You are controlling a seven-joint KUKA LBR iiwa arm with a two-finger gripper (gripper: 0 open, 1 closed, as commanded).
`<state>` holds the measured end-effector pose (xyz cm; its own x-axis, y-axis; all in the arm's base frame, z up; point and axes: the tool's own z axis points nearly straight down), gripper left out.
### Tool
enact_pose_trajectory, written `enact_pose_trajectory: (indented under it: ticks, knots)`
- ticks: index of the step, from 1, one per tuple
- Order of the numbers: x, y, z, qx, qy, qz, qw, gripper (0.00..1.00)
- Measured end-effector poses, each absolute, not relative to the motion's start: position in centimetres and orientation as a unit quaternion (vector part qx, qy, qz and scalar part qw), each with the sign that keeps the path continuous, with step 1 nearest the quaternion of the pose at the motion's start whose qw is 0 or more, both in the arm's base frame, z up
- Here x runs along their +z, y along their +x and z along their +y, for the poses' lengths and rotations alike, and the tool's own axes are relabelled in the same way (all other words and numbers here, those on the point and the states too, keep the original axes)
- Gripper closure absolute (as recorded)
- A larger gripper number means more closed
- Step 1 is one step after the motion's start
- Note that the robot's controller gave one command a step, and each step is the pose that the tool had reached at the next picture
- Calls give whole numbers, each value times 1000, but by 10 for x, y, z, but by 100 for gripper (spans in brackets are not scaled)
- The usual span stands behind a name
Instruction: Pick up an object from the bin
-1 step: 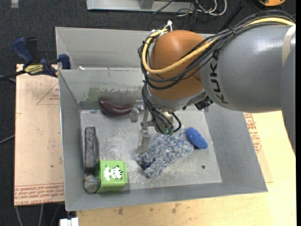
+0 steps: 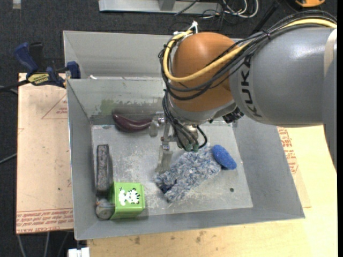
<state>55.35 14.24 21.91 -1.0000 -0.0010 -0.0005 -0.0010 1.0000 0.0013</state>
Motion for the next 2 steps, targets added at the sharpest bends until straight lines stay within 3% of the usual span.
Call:
enact_pose_trajectory:
  ticks: [1, 2]
  knots:
    - [223, 522, 110, 1, -33, 999, 0, 0]
    - [200, 515, 90, 0, -46, 999, 1, 0]
